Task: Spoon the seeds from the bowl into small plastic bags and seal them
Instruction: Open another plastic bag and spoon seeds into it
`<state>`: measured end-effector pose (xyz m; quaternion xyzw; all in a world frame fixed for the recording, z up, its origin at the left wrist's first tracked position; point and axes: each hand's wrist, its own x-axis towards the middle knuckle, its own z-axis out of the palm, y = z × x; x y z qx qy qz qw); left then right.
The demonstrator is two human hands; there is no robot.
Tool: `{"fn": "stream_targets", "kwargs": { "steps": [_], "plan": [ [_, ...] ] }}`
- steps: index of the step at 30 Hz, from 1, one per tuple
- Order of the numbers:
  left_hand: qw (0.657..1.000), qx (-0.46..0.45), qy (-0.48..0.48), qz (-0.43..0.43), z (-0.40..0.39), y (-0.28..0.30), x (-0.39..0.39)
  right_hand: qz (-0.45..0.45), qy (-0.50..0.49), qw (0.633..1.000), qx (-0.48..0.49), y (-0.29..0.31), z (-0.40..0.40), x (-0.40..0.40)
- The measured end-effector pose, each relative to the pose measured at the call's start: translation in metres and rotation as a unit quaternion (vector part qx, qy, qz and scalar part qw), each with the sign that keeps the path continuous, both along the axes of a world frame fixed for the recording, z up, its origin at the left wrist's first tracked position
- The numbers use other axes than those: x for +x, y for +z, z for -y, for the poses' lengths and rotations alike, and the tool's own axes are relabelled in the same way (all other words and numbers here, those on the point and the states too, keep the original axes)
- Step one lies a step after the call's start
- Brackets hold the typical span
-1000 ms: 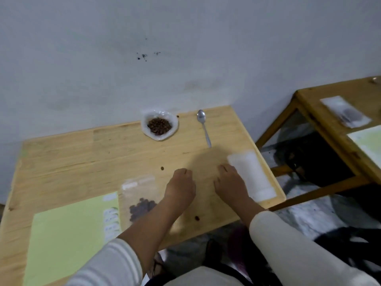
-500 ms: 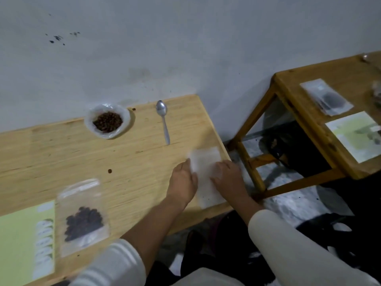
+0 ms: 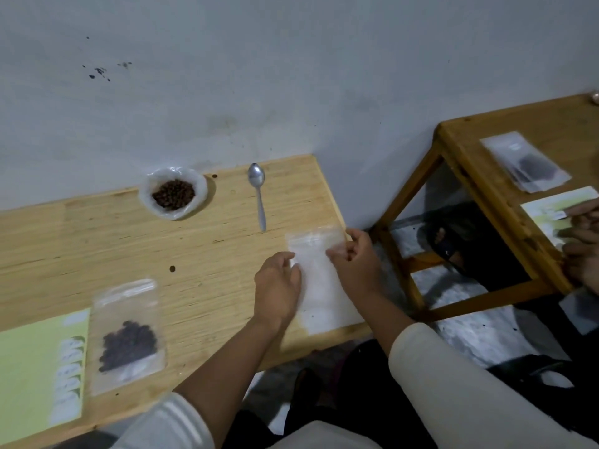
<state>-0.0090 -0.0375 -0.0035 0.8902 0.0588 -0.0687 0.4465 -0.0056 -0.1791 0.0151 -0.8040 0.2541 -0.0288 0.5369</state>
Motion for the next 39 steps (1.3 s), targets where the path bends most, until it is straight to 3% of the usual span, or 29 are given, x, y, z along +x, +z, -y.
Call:
{"fn": "stream_targets", "kwargs": {
  "steps": [7, 10, 14, 35, 39],
  "plan": [
    [0.982, -0.086, 0.139, 0.09, -0.028, 0.045, 0.017, 0.095, 0.164, 0.98, 0.063, 0.033, -0.038, 0.02],
    [0.971, -0.161, 0.163, 0.067, -0.048, 0.069, 0.021, 0.126, 0.247, 0.952, 0.132, 0.053, -0.062, 0.022],
    [0.962, -0.198, 0.161, 0.094, -0.077, 0.089, 0.019, 0.12, 0.338, 0.908, 0.217, 0.078, -0.093, 0.028],
    [0.954, -0.265, 0.097, 0.1, -0.223, 0.106, 0.035, 0.179, 0.239, 0.934, 0.196, 0.097, -0.244, 0.044],
    [0.938, -0.322, 0.106, 0.078, -0.234, 0.103, 0.04, 0.174, 0.244, 0.938, 0.174, 0.096, -0.252, 0.048]
  ]
}}
